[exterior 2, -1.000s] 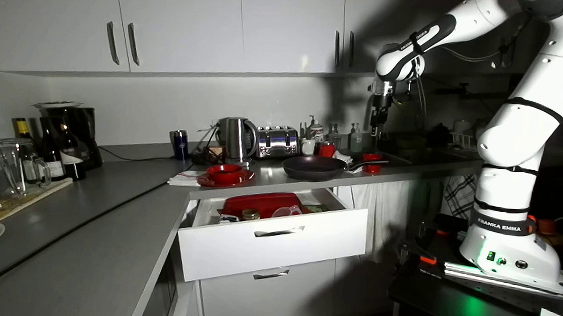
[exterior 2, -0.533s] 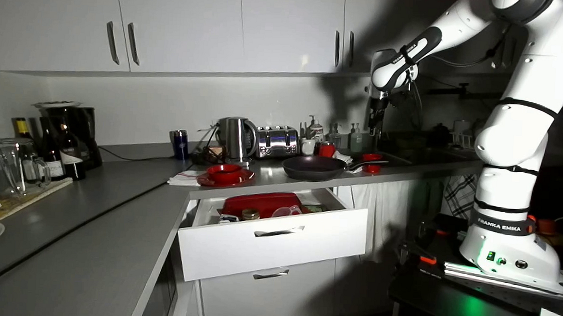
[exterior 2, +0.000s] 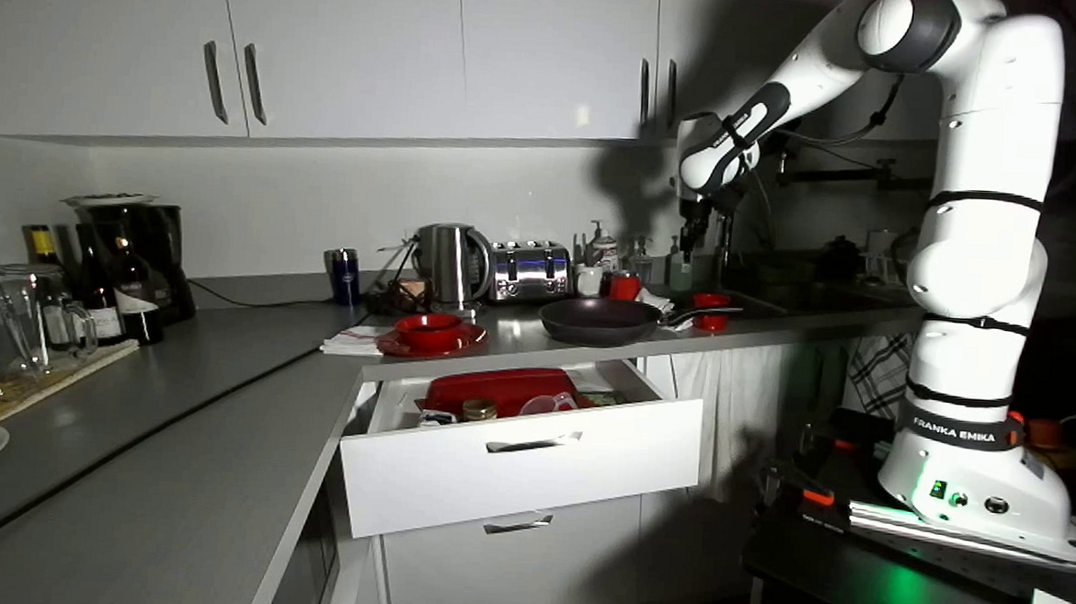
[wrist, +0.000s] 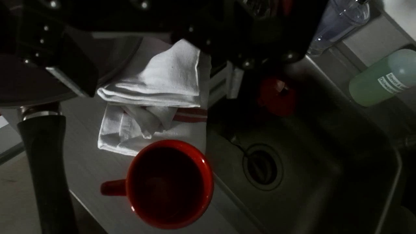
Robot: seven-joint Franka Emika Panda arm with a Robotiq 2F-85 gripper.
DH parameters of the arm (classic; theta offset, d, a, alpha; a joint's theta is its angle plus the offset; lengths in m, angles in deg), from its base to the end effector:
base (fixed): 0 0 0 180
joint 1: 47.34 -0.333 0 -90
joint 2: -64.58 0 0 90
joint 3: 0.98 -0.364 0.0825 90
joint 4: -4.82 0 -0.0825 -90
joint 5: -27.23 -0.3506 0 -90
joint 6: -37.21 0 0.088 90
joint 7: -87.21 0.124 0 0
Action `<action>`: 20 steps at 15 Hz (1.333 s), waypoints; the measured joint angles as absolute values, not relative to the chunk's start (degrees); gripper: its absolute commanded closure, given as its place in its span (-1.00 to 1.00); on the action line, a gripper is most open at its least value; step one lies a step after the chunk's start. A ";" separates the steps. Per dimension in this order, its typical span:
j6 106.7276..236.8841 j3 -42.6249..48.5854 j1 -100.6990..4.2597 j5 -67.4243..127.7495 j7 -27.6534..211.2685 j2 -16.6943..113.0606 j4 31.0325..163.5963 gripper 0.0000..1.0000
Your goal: Use the cloth to wipe the plate
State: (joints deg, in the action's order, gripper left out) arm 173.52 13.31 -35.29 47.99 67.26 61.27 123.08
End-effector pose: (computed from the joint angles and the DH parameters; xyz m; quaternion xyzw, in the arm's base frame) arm 0.5016 -0.2544 0.4832 0.9792 0.0597 0.0583 0.1850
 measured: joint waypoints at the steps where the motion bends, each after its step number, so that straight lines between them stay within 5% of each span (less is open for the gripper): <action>1: 173.44 13.16 -35.30 47.99 68.28 59.28 121.15 -1.00; 20: 168.52 10.09 -29.44 34.81 69.06 38.46 101.74 -1.00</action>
